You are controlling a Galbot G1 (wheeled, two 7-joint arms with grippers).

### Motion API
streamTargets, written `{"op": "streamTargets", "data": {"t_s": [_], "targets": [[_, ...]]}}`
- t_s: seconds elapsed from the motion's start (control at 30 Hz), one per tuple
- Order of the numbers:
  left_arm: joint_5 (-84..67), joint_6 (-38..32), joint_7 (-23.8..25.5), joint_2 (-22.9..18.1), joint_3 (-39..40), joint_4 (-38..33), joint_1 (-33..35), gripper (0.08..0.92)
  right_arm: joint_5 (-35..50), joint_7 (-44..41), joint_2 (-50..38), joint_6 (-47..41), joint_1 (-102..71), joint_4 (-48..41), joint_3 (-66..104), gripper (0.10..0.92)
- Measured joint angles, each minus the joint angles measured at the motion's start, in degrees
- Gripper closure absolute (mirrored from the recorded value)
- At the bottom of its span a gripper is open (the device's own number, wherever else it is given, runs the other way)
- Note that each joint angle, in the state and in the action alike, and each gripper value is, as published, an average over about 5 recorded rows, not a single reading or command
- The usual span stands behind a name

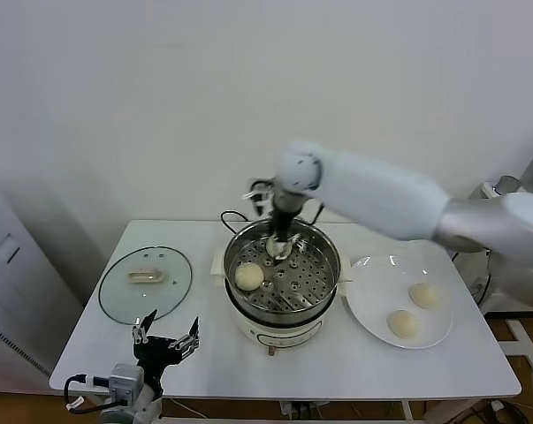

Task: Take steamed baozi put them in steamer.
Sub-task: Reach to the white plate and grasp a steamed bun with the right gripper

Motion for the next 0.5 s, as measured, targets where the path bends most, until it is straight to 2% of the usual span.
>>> {"op": "streamTargets", "data": {"t_s": [0.27, 0.5], "targets": [[-2.7, 0.2, -0.1, 0.2, -1.6, -0.3, 0.8, 0.177, -4.4, -4.5, -15.8, 8.0, 1.2, 5.0, 2.7, 0.203], [-3.7, 0.6, -0.1, 0.4, -3.0, -0.3, 1.7, 0.177, -11.7, -7.0, -24.6, 14.8, -8.5, 6.8, 11.9, 0.203]]}}
